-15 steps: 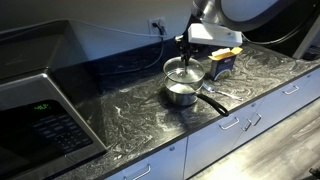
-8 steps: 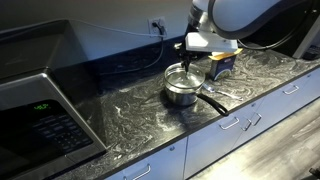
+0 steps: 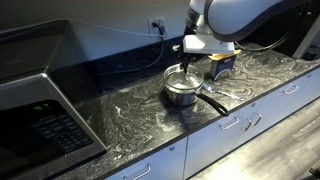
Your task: Pick up the lid from the counter and put it on the pot
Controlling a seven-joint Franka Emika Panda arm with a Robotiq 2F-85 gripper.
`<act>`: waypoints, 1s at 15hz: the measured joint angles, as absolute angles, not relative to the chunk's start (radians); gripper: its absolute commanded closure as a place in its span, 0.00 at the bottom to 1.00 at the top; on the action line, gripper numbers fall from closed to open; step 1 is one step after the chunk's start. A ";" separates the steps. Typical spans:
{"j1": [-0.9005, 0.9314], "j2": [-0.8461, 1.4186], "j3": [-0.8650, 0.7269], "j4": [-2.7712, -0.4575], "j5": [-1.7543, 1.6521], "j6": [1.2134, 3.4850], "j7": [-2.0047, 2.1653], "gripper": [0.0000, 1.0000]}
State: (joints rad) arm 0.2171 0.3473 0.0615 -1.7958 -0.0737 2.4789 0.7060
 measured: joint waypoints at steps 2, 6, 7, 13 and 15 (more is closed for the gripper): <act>0.221 0.355 0.054 -1.789 -0.074 2.479 0.706 0.96; 0.222 0.374 0.045 -1.775 -0.074 2.479 0.707 0.96; 0.223 0.380 0.043 -1.772 -0.074 2.479 0.707 0.96; 0.231 0.405 0.037 -1.757 -0.074 2.479 0.708 0.96; 0.232 0.412 0.037 -1.752 -0.074 2.479 0.708 0.96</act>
State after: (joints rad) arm 0.2318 0.4116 0.0371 -1.7516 -0.0736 2.4789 0.7081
